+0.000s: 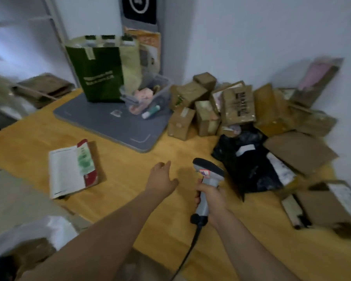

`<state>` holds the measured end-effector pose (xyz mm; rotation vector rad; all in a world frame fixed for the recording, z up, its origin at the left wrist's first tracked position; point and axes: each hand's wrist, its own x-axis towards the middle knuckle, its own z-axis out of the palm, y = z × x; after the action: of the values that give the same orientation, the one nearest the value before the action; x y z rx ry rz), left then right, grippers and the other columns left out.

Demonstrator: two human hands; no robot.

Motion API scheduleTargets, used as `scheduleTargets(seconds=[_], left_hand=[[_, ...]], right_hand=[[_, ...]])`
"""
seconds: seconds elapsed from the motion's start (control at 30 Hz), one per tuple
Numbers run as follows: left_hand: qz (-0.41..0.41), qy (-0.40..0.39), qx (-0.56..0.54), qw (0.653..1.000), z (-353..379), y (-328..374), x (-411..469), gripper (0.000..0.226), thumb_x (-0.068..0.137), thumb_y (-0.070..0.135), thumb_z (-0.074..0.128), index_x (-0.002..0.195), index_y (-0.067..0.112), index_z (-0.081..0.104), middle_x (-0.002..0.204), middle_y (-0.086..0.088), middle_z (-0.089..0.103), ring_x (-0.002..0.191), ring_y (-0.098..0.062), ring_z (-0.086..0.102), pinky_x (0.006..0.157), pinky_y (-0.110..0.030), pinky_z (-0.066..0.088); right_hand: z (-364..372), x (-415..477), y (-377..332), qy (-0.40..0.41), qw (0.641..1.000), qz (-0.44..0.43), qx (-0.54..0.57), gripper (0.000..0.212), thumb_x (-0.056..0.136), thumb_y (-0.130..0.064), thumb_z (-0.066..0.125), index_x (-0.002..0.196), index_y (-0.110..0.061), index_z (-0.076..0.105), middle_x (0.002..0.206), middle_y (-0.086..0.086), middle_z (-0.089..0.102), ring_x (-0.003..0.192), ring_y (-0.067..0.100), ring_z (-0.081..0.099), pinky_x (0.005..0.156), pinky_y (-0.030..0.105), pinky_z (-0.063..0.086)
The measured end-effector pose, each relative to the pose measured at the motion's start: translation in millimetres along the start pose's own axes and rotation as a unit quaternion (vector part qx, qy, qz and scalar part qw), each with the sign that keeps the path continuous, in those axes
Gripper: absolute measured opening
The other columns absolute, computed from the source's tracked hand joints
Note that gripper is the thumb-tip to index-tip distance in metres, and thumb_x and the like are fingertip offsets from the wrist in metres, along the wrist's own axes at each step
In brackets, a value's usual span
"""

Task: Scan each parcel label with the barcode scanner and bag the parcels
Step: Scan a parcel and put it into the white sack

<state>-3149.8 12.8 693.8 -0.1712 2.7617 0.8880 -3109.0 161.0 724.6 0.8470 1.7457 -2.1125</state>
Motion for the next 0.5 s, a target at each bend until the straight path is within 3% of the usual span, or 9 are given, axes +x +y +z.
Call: scheduleTargets(seconds=[0.1,0.17,0.3,0.43,0.5], left_hand=[[0.102,-0.061,0.050,0.992,36,58,20,0.070,0.094,0.034,0.057,0.152,0.013,0.024,0.155,-0.011,0.023,0.141,-0.026,0.025,0.113,-0.031,0.027],[0.157,-0.055,0.067,0.984,58,96,30,0.073,0.092,0.034,0.059,0.152,0.012,0.023,0.156,-0.011,0.020,0.143,-0.025,0.021,0.114,-0.029,0.023],[0.220,-0.042,0.075,0.972,92,157,44,0.104,0.079,0.042,0.072,0.154,0.020,0.004,0.157,-0.009,0.005,0.146,-0.026,0.003,0.117,-0.035,0.020],[0.144,-0.116,0.127,0.975,117,196,47,0.131,0.065,0.063,0.076,0.152,0.025,-0.014,0.156,-0.011,-0.020,0.145,-0.033,-0.013,0.118,-0.046,0.016],[0.111,-0.077,0.125,0.983,129,205,45,0.111,0.075,0.056,0.072,0.153,0.022,0.001,0.155,-0.013,-0.008,0.145,-0.035,0.003,0.113,-0.044,0.028]], right_hand=[[-53,13,-11,0.058,0.997,0.006,0.041,0.009,0.077,0.002,0.065,0.072,-0.004,0.060,0.055,0.009,0.054,0.043,0.017,0.047,0.044,0.025,0.038],[-86,18,-17,0.075,0.995,0.008,0.073,0.007,0.080,0.001,0.063,0.076,-0.005,0.060,0.055,0.008,0.053,0.041,0.016,0.046,0.043,0.024,0.037],[-135,17,-25,0.103,0.987,-0.017,0.120,0.009,0.085,0.004,0.060,0.090,-0.003,0.061,0.052,0.008,0.051,0.040,0.017,0.045,0.040,0.025,0.039],[-165,15,-30,0.146,0.978,-0.047,0.143,0.011,0.083,0.005,0.063,0.088,-0.003,0.057,0.049,0.008,0.051,0.040,0.019,0.043,0.042,0.027,0.038],[-172,16,-31,0.157,0.974,-0.057,0.153,0.012,0.083,0.005,0.061,0.086,-0.004,0.056,0.047,0.006,0.050,0.041,0.019,0.042,0.043,0.028,0.036]])
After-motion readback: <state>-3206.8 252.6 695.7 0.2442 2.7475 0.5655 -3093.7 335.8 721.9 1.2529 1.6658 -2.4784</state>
